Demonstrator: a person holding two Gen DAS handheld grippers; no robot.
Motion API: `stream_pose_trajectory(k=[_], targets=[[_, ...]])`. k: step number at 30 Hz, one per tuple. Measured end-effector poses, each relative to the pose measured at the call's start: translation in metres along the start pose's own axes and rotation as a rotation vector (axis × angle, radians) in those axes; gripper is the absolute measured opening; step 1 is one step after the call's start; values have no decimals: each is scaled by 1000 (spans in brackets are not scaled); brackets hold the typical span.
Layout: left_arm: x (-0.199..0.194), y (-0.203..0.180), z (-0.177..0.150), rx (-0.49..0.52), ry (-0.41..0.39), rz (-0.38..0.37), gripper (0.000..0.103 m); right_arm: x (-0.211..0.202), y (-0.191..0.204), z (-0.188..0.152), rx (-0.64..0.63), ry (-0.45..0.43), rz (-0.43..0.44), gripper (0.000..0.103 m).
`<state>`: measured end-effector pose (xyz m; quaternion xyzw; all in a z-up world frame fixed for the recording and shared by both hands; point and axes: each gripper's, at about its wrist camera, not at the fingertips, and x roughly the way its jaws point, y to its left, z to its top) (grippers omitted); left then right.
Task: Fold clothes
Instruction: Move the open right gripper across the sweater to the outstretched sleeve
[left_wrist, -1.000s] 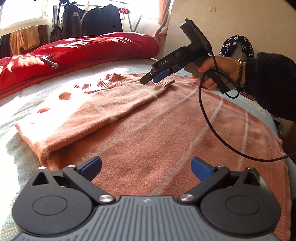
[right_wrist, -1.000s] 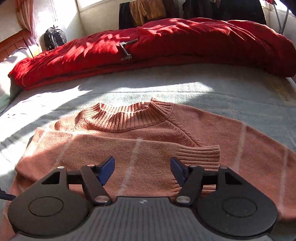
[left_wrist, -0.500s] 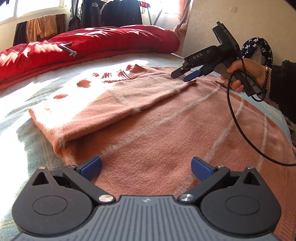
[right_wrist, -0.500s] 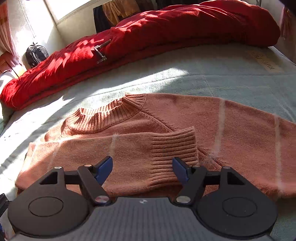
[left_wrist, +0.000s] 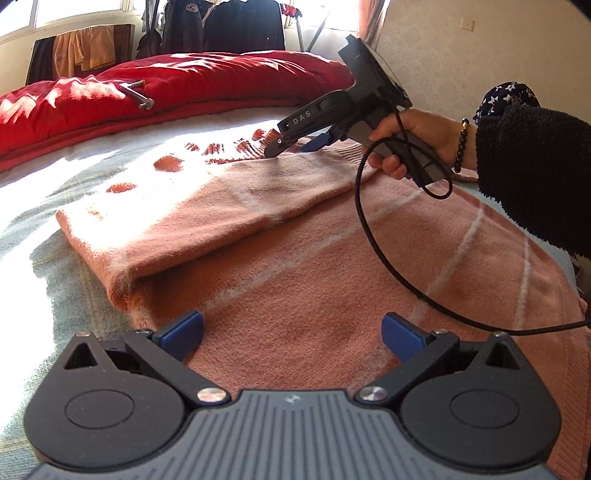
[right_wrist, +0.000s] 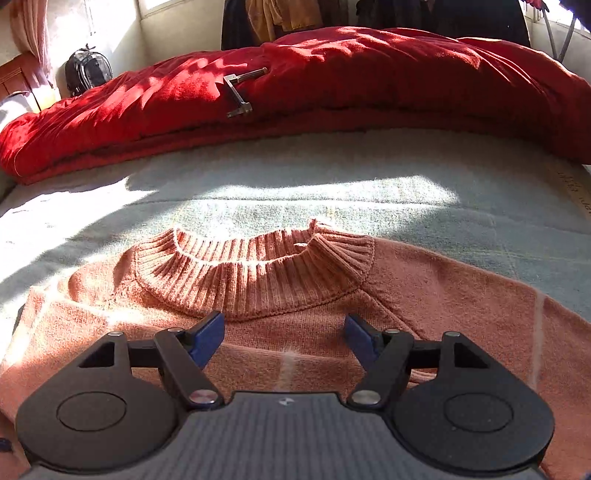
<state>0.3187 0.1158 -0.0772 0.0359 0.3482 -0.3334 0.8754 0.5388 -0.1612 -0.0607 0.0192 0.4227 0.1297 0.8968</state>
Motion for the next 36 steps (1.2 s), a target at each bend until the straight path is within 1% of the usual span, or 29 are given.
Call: stream_pose_trajectory(k=[2,4,7,10,12,13,15,16,19,20,21,24,27,30,36], targets=[[0,0,-1,0,-2,0,102,6,-2,4,8,-23,-4,81],[1,-1,-1,10,-1,6,102,9,-2,9,14,-44,-8,81],[1,-4,-1,24,3,15,102,-3,7,15,11,-47,4,81],[0,-4,-1,24,4,17,102,-22,28,15,-22,-55,106,81],[0,-4,-1,25,5,17,102,-26,52,15,-82,-32,157,81],[0,-4,-1,27,6,17,102,-25,66,15,-129,-20,165,81],[1,-4,-1,29,7,16,102,-19,97,14,-239,2,164,81],[1,-4,-1,33,7,16,102,-14,109,13,-295,12,149,81],[0,-4,-2,39,5,11,102,16,128,8,-377,56,73,81],[0,-3,-2,36,3,9,102,26,129,7,-377,60,59,82],[0,-3,-2,34,1,7,102,31,127,8,-356,49,55,84],[0,-1,-2,29,-3,2,102,32,119,11,-286,26,59,84],[0,-2,-3,33,-2,5,102,11,113,7,-303,15,53,84],[-1,0,-3,33,-7,0,102,-25,98,0,-285,1,93,85],[-4,7,-3,-9,-27,-37,102,-75,61,-48,-251,-2,71,86]])
